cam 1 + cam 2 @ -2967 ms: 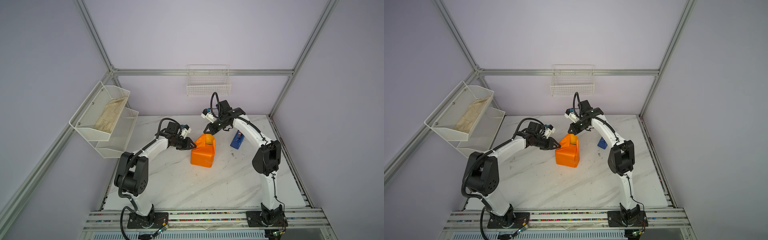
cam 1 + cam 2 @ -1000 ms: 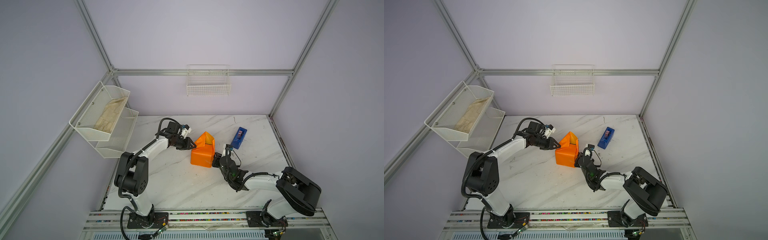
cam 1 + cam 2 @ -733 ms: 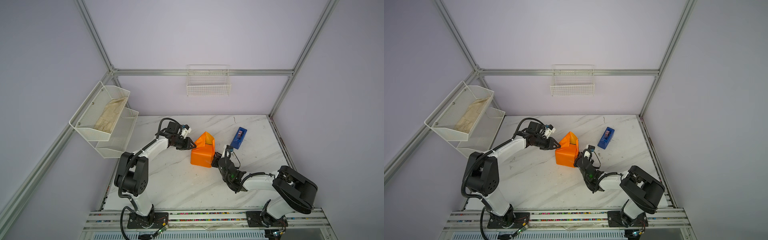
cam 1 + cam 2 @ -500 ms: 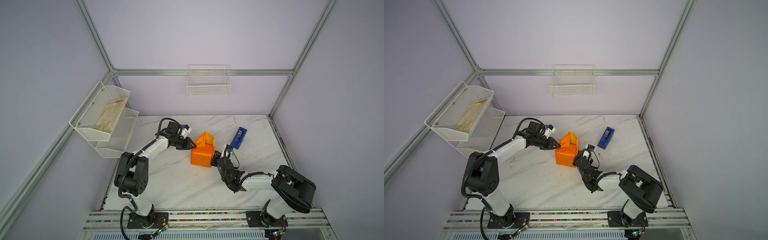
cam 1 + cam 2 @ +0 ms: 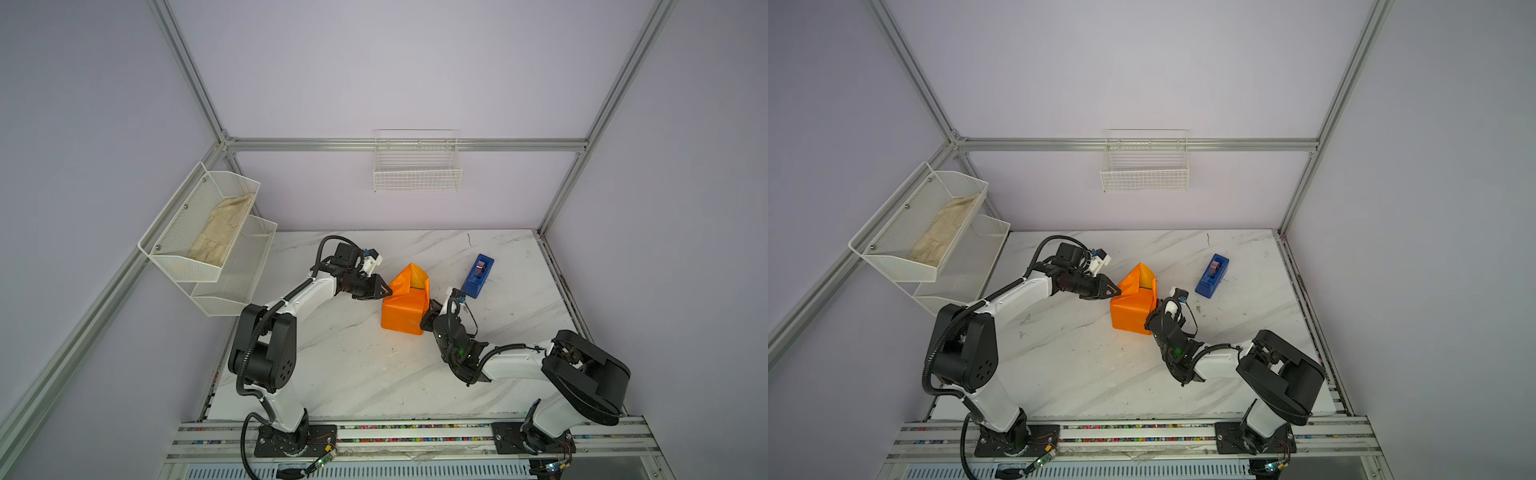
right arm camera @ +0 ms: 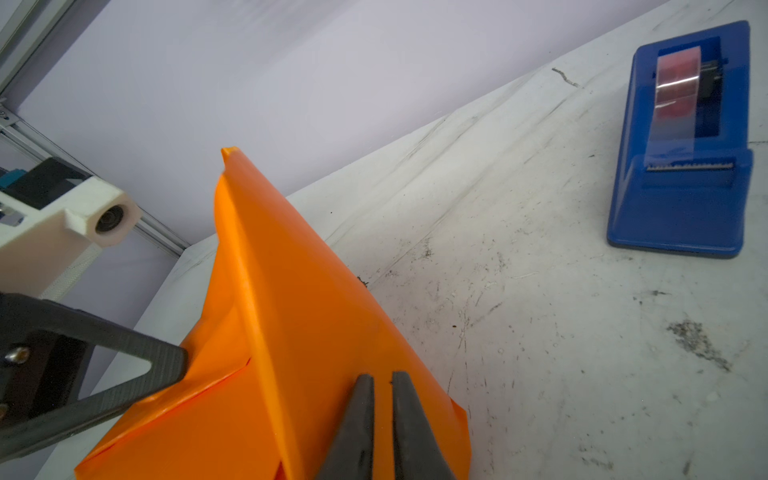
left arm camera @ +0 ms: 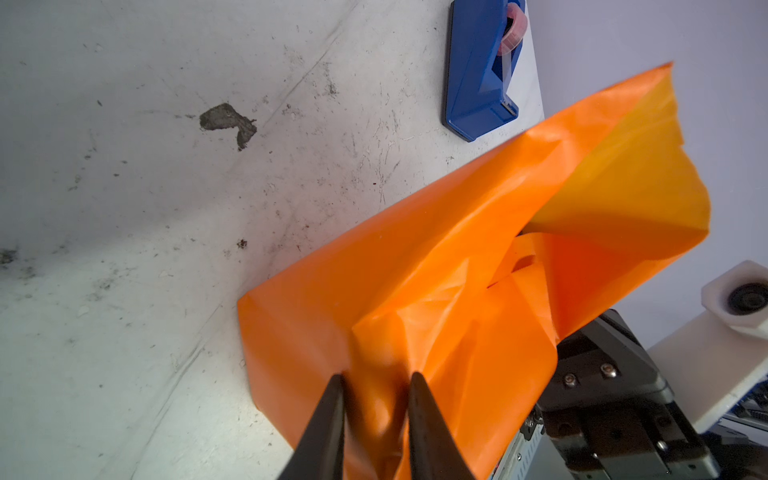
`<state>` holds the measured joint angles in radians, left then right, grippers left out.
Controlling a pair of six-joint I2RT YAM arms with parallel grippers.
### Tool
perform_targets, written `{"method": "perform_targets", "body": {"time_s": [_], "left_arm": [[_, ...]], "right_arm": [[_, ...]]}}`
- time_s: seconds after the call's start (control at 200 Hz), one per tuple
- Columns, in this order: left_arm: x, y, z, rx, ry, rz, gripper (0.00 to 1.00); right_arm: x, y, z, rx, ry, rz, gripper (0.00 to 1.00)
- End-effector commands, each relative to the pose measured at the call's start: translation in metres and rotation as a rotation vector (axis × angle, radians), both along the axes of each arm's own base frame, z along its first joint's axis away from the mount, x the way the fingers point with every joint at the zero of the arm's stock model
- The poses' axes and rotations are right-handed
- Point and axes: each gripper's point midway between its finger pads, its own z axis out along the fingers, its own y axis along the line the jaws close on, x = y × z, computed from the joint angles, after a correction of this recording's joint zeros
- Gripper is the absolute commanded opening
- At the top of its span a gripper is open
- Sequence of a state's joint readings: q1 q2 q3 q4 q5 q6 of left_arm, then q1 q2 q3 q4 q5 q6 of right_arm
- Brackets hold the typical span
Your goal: Wrap the gift box in paper
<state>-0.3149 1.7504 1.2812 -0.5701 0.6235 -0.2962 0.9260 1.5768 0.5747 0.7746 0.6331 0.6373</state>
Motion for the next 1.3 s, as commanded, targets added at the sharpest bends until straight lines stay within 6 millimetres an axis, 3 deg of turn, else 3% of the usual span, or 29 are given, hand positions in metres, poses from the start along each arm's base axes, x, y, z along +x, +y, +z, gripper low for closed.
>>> {"method": "perform_targets", "body": {"time_s": [0.0, 0.845, 1.045, 1.295], "left_arm": [[-0.049, 0.034, -0.083, 0.262, 0.254, 0.023, 0.24], [-0.047, 0.033, -0.082, 0.258, 0.25, 0.021, 0.23], [-0.048, 0.033, -0.081, 0.26, 0.246, 0.02, 0.23], [-0.049, 0.033, -0.082, 0.264, 0.253, 0.016, 0.23]], "right_arm": [[0.003, 0.018, 0.021, 0.064, -0.049, 0.034, 0.15], [0.002, 0.021, 0.039, 0.018, -0.064, 0.067, 0.17], [-0.004, 0.02, 0.037, -0.012, -0.042, 0.102, 0.17], [-0.016, 0.037, 0.025, -0.083, 0.038, 0.234, 0.18]]}}
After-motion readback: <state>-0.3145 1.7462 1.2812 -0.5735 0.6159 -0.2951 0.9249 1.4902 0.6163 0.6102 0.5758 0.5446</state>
